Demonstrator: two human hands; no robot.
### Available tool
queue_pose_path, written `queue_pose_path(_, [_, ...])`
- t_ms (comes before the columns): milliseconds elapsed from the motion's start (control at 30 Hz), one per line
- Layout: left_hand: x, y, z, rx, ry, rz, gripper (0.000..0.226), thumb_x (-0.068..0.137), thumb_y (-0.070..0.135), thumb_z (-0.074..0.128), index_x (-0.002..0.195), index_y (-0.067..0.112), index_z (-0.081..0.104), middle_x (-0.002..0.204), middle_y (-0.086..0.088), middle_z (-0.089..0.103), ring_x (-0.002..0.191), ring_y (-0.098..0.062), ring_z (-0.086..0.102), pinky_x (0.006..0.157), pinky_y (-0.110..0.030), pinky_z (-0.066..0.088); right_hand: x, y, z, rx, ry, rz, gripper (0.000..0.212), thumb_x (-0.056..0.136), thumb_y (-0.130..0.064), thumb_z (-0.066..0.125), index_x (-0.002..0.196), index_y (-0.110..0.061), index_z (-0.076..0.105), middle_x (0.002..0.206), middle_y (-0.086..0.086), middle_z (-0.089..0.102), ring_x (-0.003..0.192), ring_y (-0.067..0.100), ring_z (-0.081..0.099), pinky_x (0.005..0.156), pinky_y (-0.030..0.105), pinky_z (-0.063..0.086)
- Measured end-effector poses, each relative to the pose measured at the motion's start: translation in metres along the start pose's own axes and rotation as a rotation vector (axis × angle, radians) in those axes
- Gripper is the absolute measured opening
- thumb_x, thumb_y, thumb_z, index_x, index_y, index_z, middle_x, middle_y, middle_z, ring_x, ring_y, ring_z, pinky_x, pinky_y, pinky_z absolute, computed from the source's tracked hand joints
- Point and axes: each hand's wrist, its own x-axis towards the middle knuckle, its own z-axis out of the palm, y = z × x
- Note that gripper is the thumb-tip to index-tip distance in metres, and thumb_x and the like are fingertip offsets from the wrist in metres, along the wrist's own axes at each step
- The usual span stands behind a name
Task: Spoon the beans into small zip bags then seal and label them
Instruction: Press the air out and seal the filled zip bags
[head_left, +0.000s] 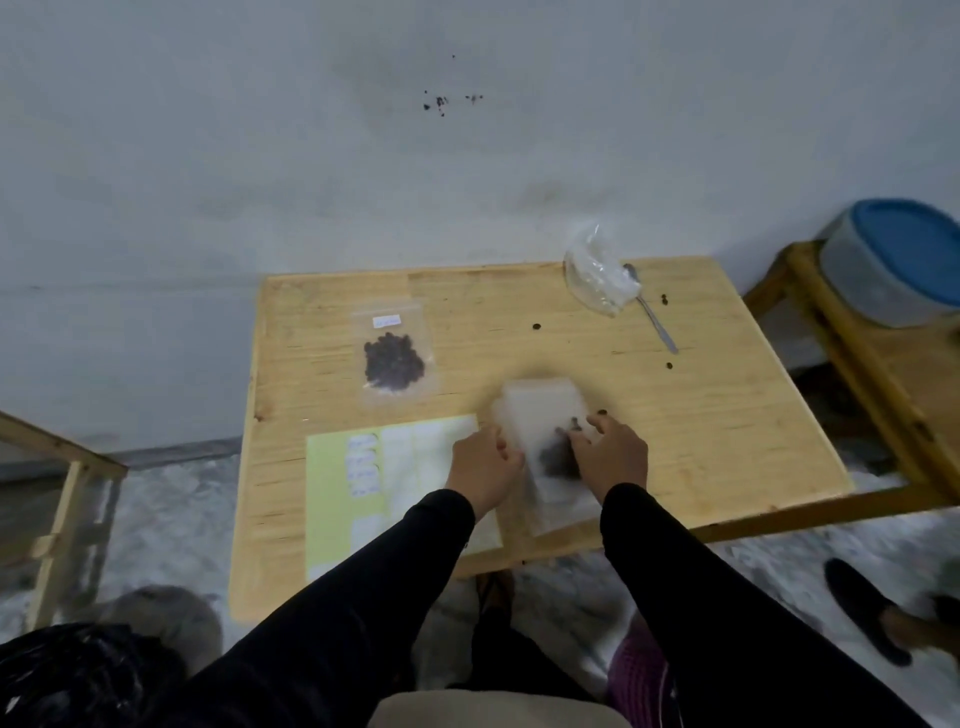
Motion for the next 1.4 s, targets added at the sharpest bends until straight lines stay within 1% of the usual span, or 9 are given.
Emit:
queue_pose_path(200, [0.006,0.005,0.008,-0.077,0.014,0.014,0.022,0.090,0.021,0.053,0.078,0.038,0.044,0.076,0.012,0.049,0.085,-0.015,0.049,0.074,-0.014,0.030,0.010,0.002,-0.001,0.083,0.038,-0.010,0.039,0.086,-0.024,0.063,0.122,-0.009,0.059,0.120,0.013,0.060,0.113,0.028,0.054,0.097,0.033,0.040])
queue_pose_path(267, [0.008,0.007,0.008,-0.101,0.019,0.020,0.020,0.091,0.022,0.053,0.109,0.028,0.060,0.093,0.004,0.062,0.093,-0.015,0.054,0.080,-0.014,0.031,0.011,0.000,-0.002,0.118,0.076,-0.034,0.037,0.084,-0.021,0.066,0.119,-0.010,0.060,0.118,0.012,0.059,0.111,0.026,0.055,0.096,0.031,0.040])
queue_pose_path(467, [0.006,0.014,-0.004,-0.155,0.119,0.024,0.043,0.092,0.027,0.055,0.132,0.010,0.052,0.124,-0.003,0.060,0.107,-0.013,0.057,0.085,-0.014,0.034,0.006,-0.019,-0.011,0.386,0.098,-0.073,0.031,0.084,-0.017,0.067,0.115,-0.022,0.062,0.106,-0.001,0.060,0.084,0.010,0.053,0.078,0.018,0.041])
queue_pose_path(600, [0.003,0.008,-0.020,-0.335,0.257,0.045,0.037,0.091,0.026,0.060,0.123,0.009,0.053,0.107,0.000,0.064,0.090,-0.007,0.058,0.067,-0.004,0.038,-0.001,-0.045,-0.014,0.560,0.034,-0.130,0.029,0.085,-0.012,0.066,0.111,-0.024,0.064,0.093,-0.008,0.063,0.077,-0.004,0.057,0.065,0.004,0.043])
queue_pose_path(767, [-0.011,-0.008,-0.055,-0.515,0.378,0.076,0.043,0.091,0.025,0.060,0.131,0.021,0.044,0.079,0.009,0.058,0.069,-0.001,0.055,0.057,-0.006,0.040,-0.016,-0.076,0.002,0.704,-0.149,-0.188,0.030,0.081,-0.011,0.071,0.103,-0.029,0.064,0.094,-0.007,0.071,0.092,0.009,0.065,0.082,0.024,0.051])
queue_pose_path(900, [-0.031,-0.042,-0.087,-0.594,0.442,0.110,0.074,0.090,0.017,0.058,0.143,0.046,0.016,0.129,-0.024,0.053,0.098,-0.025,0.063,0.075,-0.020,0.050,-0.039,-0.103,0.031,0.725,-0.320,-0.272,0.028,0.082,-0.015,0.071,0.104,-0.030,0.064,0.096,0.004,0.068,0.087,0.015,0.062,0.077,0.025,0.049])
queue_pose_path(967, [-0.046,-0.061,-0.103,-0.618,0.451,0.102,0.081,0.091,0.010,0.056,0.143,0.052,0.010,0.137,-0.033,0.038,0.068,-0.013,0.063,0.061,-0.020,0.051,-0.052,-0.113,0.048,0.735,-0.381,-0.279,0.031,0.085,-0.016,0.068,0.113,-0.027,0.061,0.091,0.007,0.068,0.079,0.015,0.061,0.073,0.024,0.051])
queue_pose_path(1200, [-0.086,-0.136,-0.133,-0.644,0.580,-0.032,0.054,0.093,0.004,0.052,0.135,0.038,0.046,0.081,0.005,0.055,0.049,-0.002,0.047,0.051,-0.015,0.047,-0.089,-0.105,0.106,0.199,-0.378,-0.349,0.028,0.089,-0.022,0.062,0.115,-0.013,0.063,0.102,0.002,0.064,0.089,0.013,0.055,0.080,0.017,0.037])
queue_pose_path(1400, [-0.107,-0.170,-0.136,-0.702,0.648,-0.099,0.046,0.091,0.004,0.054,0.127,0.034,0.054,0.095,-0.004,0.067,0.069,-0.016,0.058,0.057,-0.015,0.051,-0.103,-0.104,0.127,0.062,-0.271,-0.461,0.027,0.085,-0.013,0.064,0.111,-0.007,0.065,0.105,0.010,0.069,0.100,0.024,0.062,0.094,0.028,0.045])
